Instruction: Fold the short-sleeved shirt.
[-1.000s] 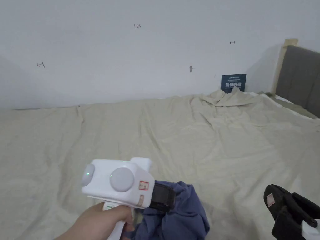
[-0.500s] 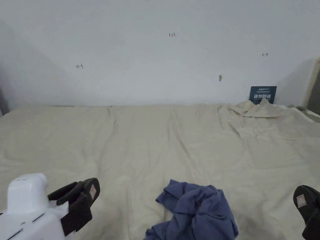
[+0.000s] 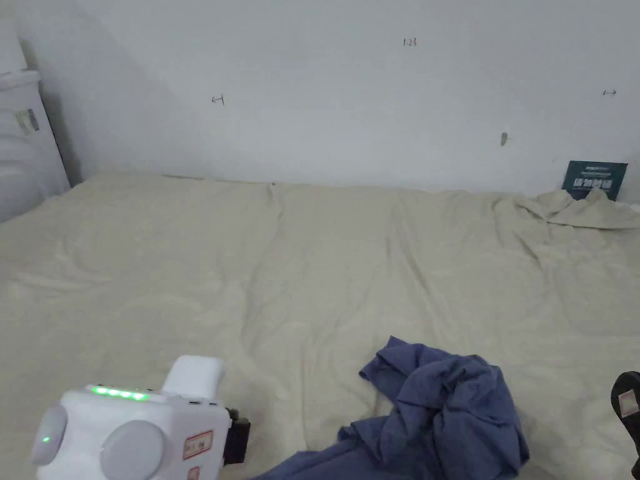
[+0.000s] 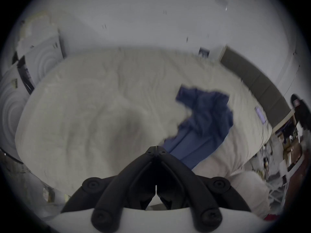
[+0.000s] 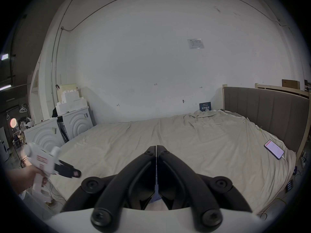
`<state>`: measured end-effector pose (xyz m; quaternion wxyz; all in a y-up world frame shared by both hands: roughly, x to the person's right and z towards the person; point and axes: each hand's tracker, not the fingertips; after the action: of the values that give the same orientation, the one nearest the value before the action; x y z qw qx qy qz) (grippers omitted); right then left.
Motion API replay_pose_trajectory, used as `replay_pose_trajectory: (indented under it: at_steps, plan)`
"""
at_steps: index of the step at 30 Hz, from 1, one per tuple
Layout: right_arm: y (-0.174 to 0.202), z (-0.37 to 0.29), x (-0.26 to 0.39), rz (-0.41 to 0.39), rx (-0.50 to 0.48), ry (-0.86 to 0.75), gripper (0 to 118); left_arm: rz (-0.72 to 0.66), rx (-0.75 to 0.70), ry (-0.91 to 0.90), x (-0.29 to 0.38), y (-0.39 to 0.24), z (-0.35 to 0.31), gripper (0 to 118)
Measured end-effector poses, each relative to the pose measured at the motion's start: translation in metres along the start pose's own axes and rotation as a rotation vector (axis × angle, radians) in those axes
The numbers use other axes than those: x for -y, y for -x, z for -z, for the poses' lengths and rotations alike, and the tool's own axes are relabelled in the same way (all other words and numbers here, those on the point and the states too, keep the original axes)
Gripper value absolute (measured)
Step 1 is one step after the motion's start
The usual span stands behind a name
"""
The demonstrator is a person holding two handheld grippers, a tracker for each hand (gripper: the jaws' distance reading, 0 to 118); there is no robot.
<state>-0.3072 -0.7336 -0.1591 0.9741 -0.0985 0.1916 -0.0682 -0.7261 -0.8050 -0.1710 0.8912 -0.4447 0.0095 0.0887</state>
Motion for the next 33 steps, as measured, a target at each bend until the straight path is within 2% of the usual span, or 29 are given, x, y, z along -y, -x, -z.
replay_pose_trajectory:
  at_steps: [3,5,6,8,9,14,18,21,23,25,26,27,28,31,33]
  plan:
    - [0.001,0.004,0.004,-0.005,-0.014,0.027,4,0.062,-0.036,0.102,0.004,0.002,0.04,0]
    - [0.0,0.006,0.008,-0.006,-0.014,0.042,4,0.04,-0.04,0.142,0.009,0.003,0.059,1]
    - [-0.001,0.007,0.009,-0.008,-0.014,0.051,4,0.015,-0.032,0.142,0.01,0.005,0.068,23]
    - [-0.002,0.011,0.012,-0.014,-0.012,0.062,4,-0.031,-0.022,0.181,0.012,0.008,0.085,81]
    - [-0.002,0.012,0.013,-0.018,-0.008,0.069,4,-0.042,-0.009,0.183,0.015,0.01,0.09,92]
    - [-0.004,0.02,0.018,-0.016,-0.004,0.092,4,-0.045,-0.066,0.198,0.019,0.006,0.114,97]
    - [-0.004,0.025,0.021,-0.01,-0.004,0.108,4,0.005,-0.073,0.189,0.025,-0.009,0.125,112]
    - [-0.002,0.028,0.024,-0.004,-0.006,0.122,4,0.022,-0.11,0.189,0.025,-0.015,0.128,110]
    - [-0.001,0.029,0.026,-0.002,-0.011,0.124,4,0.016,-0.106,0.2,0.022,-0.014,0.123,99]
    - [0.001,0.03,0.028,-0.002,-0.018,0.132,4,0.011,-0.112,0.18,0.019,-0.016,0.115,68]
    - [0.001,0.03,0.028,-0.004,-0.021,0.134,4,0.015,-0.119,0.169,0.018,-0.017,0.111,48]
    - [0.002,0.031,0.029,-0.007,-0.025,0.136,4,0.028,-0.142,0.151,0.017,-0.019,0.107,24]
    - [0.003,0.031,0.03,-0.01,-0.026,0.139,4,0.026,-0.125,0.144,0.018,-0.019,0.104,10]
    - [0.004,0.032,0.031,-0.014,-0.029,0.147,4,0.014,-0.043,0.162,0.02,-0.023,0.106,8]
    - [0.004,0.033,0.03,-0.012,-0.03,0.15,4,0.058,-0.078,0.138,0.021,-0.028,0.105,8]
